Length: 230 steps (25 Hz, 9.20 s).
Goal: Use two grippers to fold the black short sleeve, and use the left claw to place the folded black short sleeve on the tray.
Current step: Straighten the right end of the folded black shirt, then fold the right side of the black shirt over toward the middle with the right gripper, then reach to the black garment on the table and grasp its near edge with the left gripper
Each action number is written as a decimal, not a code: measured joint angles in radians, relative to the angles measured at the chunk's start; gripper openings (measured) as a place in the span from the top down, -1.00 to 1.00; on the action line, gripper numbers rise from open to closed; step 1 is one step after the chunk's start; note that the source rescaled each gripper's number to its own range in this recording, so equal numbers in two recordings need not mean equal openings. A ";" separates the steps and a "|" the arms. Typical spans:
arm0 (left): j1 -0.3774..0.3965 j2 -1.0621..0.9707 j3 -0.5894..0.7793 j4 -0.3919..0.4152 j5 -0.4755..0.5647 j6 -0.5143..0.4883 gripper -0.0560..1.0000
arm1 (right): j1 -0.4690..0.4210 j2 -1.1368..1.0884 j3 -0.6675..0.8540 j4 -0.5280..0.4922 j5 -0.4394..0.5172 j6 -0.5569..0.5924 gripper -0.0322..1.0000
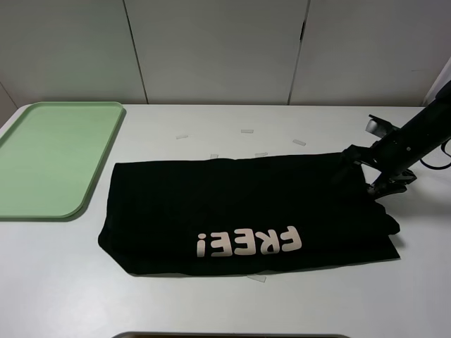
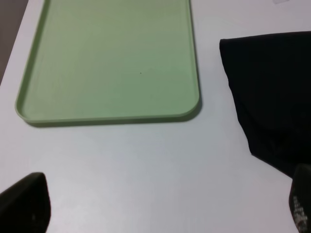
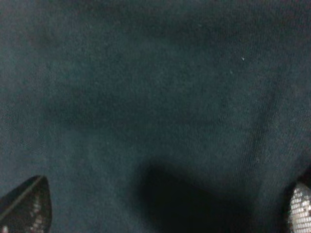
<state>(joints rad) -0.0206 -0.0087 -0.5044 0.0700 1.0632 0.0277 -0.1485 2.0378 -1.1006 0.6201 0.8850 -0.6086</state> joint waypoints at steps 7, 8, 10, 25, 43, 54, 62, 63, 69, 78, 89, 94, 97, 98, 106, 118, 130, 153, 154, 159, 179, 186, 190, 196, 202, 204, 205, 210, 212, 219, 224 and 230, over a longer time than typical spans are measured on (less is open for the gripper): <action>0.000 0.000 0.000 0.000 0.000 0.000 -0.97 | 0.026 0.008 0.015 0.031 -0.016 -0.018 -1.00; 0.000 0.000 0.000 0.000 0.000 0.000 -0.97 | 0.032 0.006 0.024 0.038 -0.025 -0.027 -1.00; 0.000 0.000 0.000 0.000 0.000 0.000 -0.97 | 0.052 0.003 0.045 0.071 -0.037 -0.043 -1.00; 0.000 0.000 0.000 0.000 0.000 0.000 -0.96 | 0.101 0.022 0.075 0.029 -0.089 -0.008 0.93; 0.000 0.000 0.000 0.000 0.000 0.000 -0.96 | 0.195 -0.247 0.067 -0.716 -0.170 0.743 0.93; 0.000 0.000 0.000 0.000 0.000 0.000 -0.96 | 0.408 -0.290 0.067 -0.548 -0.144 0.860 0.93; 0.000 0.000 0.000 0.000 0.000 0.000 -0.96 | 0.488 -0.290 0.068 -0.465 -0.199 0.860 0.93; 0.000 0.000 0.000 0.000 0.000 0.000 -0.96 | 0.495 -0.290 0.068 -0.452 -0.199 0.857 0.93; 0.000 0.000 0.000 0.000 0.000 0.000 -0.96 | 0.508 -0.262 0.068 -0.364 -0.202 0.757 0.67; 0.000 0.000 0.000 0.001 0.001 0.000 -0.96 | 0.541 -0.249 0.068 -0.039 -0.169 0.310 -0.90; 0.000 0.000 0.000 0.001 0.001 0.000 -0.96 | 0.605 -0.249 0.068 0.326 -0.035 -0.128 -1.00; 0.000 0.000 0.000 0.001 0.001 0.000 -0.96 | 0.607 -0.279 0.041 0.006 -0.058 0.048 -1.00; 0.000 0.000 0.000 0.001 0.001 0.000 -0.96 | 0.607 -0.321 -0.003 -0.173 -0.053 0.248 -1.00; 0.000 0.000 0.000 0.001 0.001 0.000 -0.96 | 0.608 -0.336 -0.015 -0.241 -0.053 0.321 -1.00; 0.000 0.000 0.000 0.001 0.001 0.000 -0.96 | 0.560 -0.387 -0.012 -0.583 -0.122 0.563 -1.00; 0.000 0.000 0.000 0.001 0.001 0.000 -0.96 | 0.540 -0.388 0.318 -0.666 -0.450 0.672 -1.00; 0.000 0.000 0.000 0.001 0.000 0.000 -0.96 | 0.742 -0.354 0.410 -0.562 -0.624 0.823 -1.00; 0.000 0.000 0.000 0.001 0.000 0.000 -0.96 | 0.774 -0.558 0.270 -0.581 -0.594 0.755 -1.00; 0.000 0.000 0.000 0.001 0.000 0.000 -0.96 | 0.765 -0.582 0.270 -0.595 -0.582 0.745 -1.00; 0.000 0.000 0.000 0.001 0.000 0.000 -0.96 | 0.677 -0.746 0.270 -0.667 -0.451 0.728 -1.00; 0.000 0.000 0.000 0.001 0.000 0.000 -0.96 | 0.274 -1.772 0.336 -0.715 0.000 0.728 -1.00; 0.000 0.000 0.000 0.001 0.001 0.000 -0.96 | 0.274 -2.037 0.348 -0.783 0.151 0.722 -1.00; 0.000 0.000 0.000 0.001 0.001 0.000 -0.96 | 0.274 -2.046 0.380 -0.752 0.231 0.718 -1.00; 0.000 0.000 0.000 0.001 0.001 0.000 -0.96 | 0.275 -2.046 0.512 -0.665 0.260 0.703 -1.00; 0.000 0.000 0.000 0.001 0.001 0.000 -0.96 | 0.311 -2.046 0.562 -0.670 0.268 0.668 -1.00; 0.000 0.000 0.000 0.001 0.001 0.000 -0.96 | 0.335 -2.046 0.571 -0.678 0.232 0.657 -1.00; 0.000 0.000 0.000 0.001 0.001 0.000 -0.96 | 0.338 -2.046 0.575 -0.674 0.216 0.657 -1.00; 0.000 0.000 0.000 0.001 0.001 0.000 -0.96 | 0.340 -2.046 0.609 -0.606 0.147 0.651 -1.00; 0.000 0.000 0.000 0.001 0.001 0.000 -0.96 | 0.340 -2.046 0.609 -0.603 0.143 0.650 -1.00; 0.000 0.000 0.000 0.001 0.001 0.000 -0.96 | 0.341 -2.046 0.609 -0.600 0.141 0.649 -1.00; 0.000 0.000 0.000 0.001 0.001 0.000 -0.96 | 0.341 -2.046 0.609 -0.600 0.141 0.649 -1.00; 0.000 0.000 0.000 0.001 0.001 0.000 -0.96 | 0.341 -2.046 0.609 -0.600 0.141 0.649 -1.00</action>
<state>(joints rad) -0.0206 -0.0087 -0.5044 0.0711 1.0641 0.0277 0.1930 -0.0084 -0.4918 0.0202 1.0264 0.0407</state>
